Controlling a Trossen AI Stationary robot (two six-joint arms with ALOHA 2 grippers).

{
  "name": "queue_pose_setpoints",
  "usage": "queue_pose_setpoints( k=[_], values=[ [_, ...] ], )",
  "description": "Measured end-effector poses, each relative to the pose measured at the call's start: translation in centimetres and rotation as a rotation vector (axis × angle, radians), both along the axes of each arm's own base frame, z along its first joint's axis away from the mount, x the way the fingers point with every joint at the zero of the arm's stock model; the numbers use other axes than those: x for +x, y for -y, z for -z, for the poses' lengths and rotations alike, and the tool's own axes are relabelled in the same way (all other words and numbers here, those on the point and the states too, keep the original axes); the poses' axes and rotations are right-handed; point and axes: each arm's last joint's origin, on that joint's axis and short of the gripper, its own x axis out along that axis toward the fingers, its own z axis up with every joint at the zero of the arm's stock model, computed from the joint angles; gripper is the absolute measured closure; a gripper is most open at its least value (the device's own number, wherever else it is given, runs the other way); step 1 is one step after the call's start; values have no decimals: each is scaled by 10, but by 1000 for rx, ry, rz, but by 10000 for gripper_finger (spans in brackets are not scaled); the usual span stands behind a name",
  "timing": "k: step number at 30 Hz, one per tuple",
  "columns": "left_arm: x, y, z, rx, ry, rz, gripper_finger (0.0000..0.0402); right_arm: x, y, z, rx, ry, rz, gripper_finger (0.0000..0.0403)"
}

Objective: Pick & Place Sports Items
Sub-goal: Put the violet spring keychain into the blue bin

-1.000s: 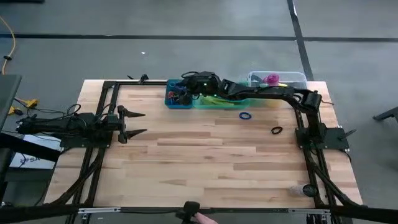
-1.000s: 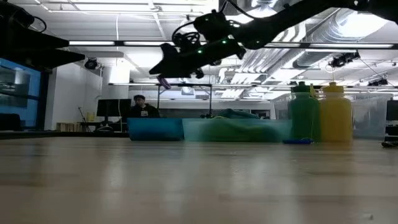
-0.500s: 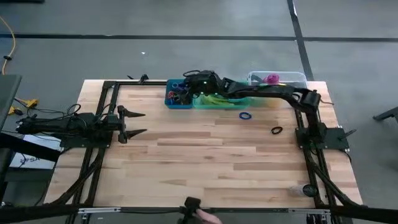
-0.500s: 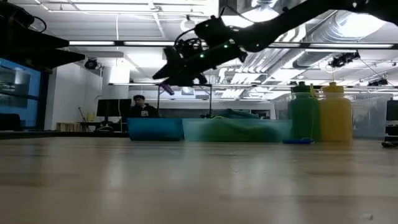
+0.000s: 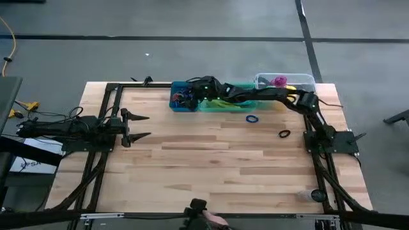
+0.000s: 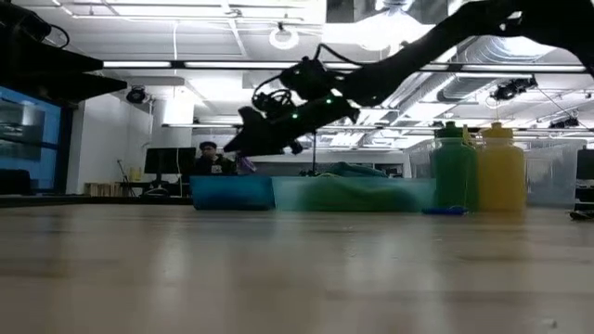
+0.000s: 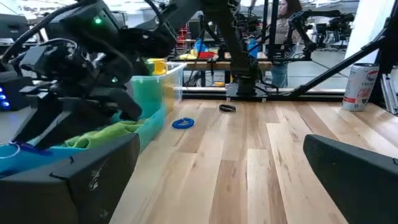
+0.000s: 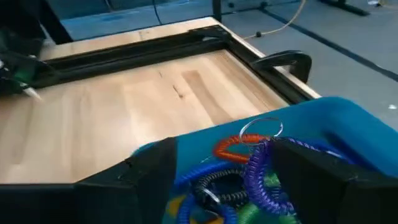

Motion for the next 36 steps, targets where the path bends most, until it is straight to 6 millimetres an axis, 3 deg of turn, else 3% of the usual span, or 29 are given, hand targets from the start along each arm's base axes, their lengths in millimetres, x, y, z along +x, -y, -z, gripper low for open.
queue_pose_setpoints(
  k=[13,19,29,36],
  values=[
    [0,0,0,0,0,0,34,0,0,-6,37,30,40,199],
    [0,0,0,0,0,0,34,-5,-2,2,118,-51,73,199],
    [0,0,0,0,1,0,34,-8,-10,-19,112,-29,84,199],
    [0,0,0,0,0,0,34,-7,-16,-16,222,-29,191,199]
  ],
)
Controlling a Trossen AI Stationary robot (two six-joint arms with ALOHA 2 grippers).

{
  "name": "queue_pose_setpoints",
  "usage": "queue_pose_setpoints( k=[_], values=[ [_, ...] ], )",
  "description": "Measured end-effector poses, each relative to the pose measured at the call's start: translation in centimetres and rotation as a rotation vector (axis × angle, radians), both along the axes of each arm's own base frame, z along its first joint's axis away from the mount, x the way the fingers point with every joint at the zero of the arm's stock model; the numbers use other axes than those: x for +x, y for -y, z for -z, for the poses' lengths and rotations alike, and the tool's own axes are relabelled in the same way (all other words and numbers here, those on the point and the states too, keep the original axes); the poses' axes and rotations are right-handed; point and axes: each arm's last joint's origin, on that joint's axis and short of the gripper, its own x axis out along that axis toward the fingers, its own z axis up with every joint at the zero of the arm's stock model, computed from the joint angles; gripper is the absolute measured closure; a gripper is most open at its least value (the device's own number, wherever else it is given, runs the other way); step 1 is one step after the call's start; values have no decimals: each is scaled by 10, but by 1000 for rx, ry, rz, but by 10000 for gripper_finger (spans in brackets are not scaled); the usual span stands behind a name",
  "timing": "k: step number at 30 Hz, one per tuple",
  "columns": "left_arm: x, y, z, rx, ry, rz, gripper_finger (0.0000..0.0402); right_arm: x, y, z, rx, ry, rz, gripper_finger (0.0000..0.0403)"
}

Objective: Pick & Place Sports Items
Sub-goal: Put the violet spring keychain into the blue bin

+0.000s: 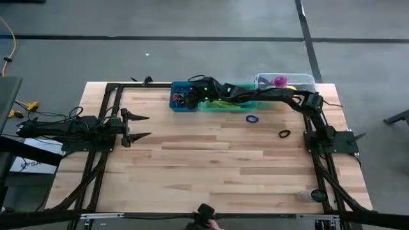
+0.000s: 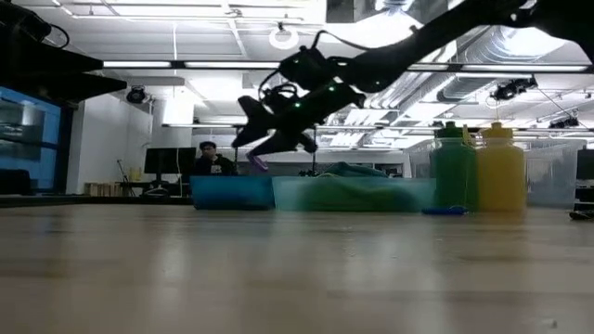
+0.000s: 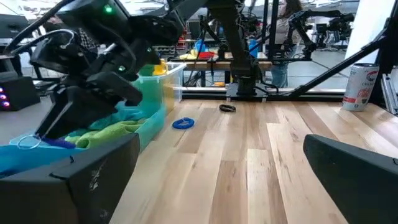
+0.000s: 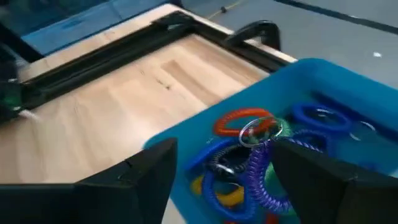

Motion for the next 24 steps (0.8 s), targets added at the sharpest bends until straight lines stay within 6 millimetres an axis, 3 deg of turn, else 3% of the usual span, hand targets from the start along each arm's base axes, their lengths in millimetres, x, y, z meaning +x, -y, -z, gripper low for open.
queue_pose_setpoints(
  k=[3,12,24],
  values=[
    [0,0,0,0,0,0,34,0,-5,3,25,-24,29,199],
    [0,0,0,0,0,0,34,4,-14,3,330,74,132,199],
    [0,0,0,0,0,0,34,9,-30,5,232,65,302,199]
  ],
)
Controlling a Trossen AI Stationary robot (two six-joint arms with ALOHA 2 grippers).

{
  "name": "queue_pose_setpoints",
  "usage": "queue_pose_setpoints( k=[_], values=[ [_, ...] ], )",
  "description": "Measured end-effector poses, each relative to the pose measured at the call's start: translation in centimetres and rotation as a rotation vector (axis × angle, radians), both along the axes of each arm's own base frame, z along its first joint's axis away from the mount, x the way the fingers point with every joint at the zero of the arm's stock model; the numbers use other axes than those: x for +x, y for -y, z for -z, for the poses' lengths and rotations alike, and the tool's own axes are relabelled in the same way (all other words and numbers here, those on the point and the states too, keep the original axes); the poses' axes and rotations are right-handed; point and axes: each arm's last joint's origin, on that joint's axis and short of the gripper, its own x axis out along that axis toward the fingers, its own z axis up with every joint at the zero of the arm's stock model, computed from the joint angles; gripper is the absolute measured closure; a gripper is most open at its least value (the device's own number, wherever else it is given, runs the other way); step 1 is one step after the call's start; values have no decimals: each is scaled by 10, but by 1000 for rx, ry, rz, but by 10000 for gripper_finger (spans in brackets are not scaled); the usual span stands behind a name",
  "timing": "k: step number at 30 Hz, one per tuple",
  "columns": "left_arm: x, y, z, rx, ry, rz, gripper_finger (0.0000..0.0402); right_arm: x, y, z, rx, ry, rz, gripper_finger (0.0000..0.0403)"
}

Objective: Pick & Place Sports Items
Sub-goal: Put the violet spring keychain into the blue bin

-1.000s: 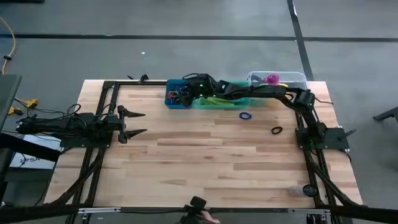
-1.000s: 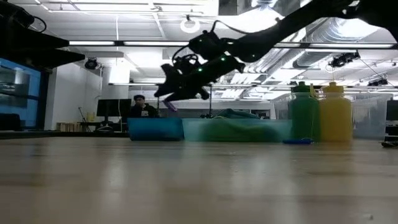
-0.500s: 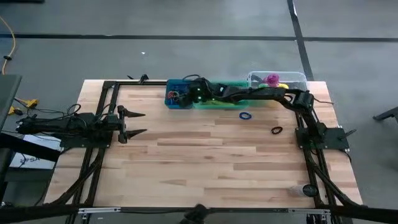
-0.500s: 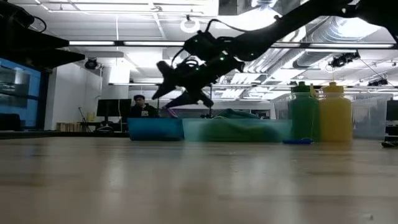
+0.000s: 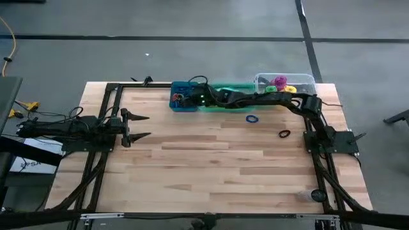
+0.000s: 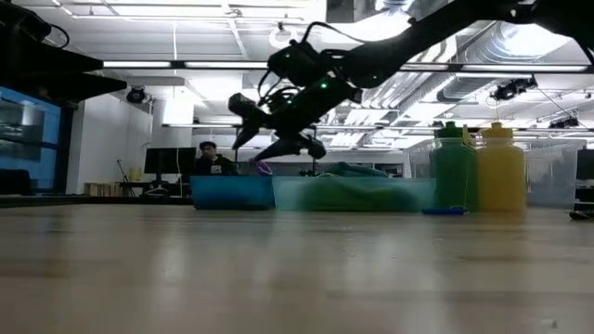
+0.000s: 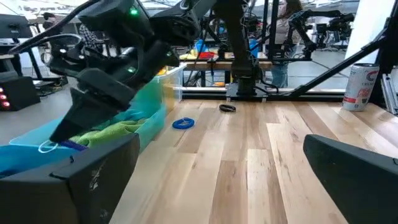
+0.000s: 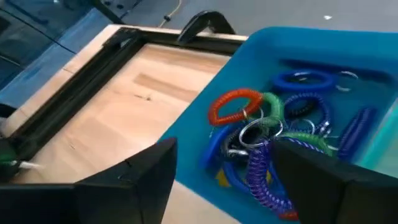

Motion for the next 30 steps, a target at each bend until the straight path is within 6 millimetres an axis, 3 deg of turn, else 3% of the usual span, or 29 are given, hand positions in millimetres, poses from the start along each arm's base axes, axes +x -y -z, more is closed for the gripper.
queue_pose_setpoints(
  k=[6,12,20,30],
  values=[
    [0,0,0,0,0,0,34,5,-20,8,29,-34,9,199],
    [0,0,0,0,0,0,34,6,-25,7,7,-32,32,199],
    [0,0,0,0,0,0,34,9,-25,5,271,90,-38,199],
    [0,0,0,0,0,0,34,10,-19,-4,110,112,-55,199]
  ],
)
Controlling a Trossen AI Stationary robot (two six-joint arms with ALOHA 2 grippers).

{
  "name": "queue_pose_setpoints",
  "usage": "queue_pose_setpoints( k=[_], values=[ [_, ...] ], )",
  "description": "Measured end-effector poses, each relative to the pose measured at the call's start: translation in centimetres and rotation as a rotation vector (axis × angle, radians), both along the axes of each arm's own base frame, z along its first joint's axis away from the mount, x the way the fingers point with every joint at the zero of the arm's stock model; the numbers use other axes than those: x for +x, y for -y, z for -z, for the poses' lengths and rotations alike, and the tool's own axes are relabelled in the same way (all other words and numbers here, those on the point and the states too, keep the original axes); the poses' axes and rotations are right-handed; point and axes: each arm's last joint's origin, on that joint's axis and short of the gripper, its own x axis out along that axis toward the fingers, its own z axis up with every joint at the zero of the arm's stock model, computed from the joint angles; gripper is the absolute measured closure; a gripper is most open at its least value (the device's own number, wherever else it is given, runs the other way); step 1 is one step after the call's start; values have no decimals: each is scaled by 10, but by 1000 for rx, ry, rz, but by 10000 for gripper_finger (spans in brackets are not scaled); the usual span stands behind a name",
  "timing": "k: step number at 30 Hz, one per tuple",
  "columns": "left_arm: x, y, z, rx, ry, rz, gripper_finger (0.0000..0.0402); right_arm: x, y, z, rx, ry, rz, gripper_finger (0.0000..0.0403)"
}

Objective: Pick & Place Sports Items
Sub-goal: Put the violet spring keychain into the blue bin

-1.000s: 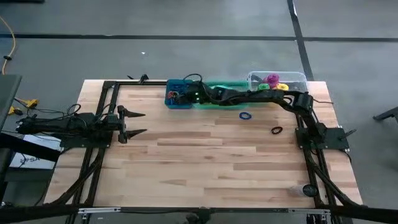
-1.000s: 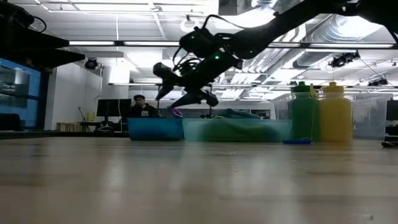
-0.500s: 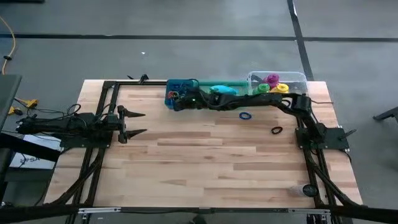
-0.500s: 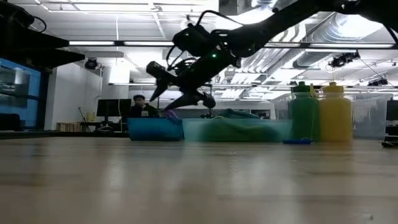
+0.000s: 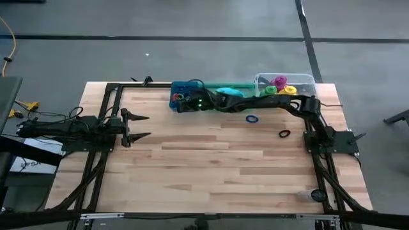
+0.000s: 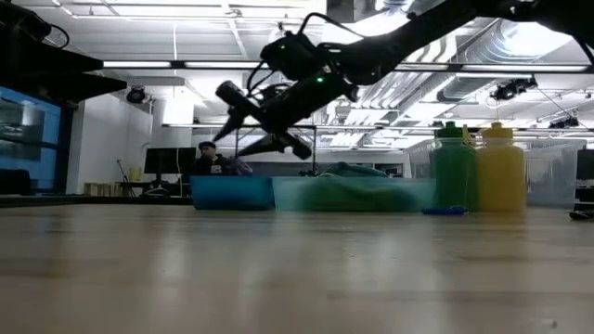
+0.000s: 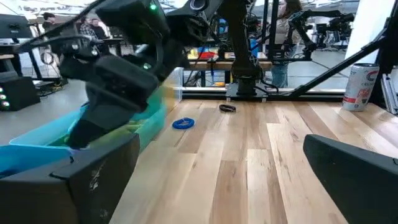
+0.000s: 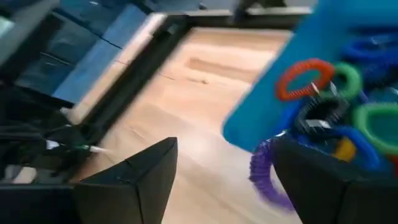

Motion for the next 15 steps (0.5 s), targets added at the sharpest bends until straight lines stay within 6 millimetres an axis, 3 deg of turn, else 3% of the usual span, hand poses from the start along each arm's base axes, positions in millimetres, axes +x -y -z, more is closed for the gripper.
queue_pose_setpoints(
  k=[15],
  values=[
    [0,0,0,0,0,0,34,4,4,-12,-80,107,-233,199]
  ],
)
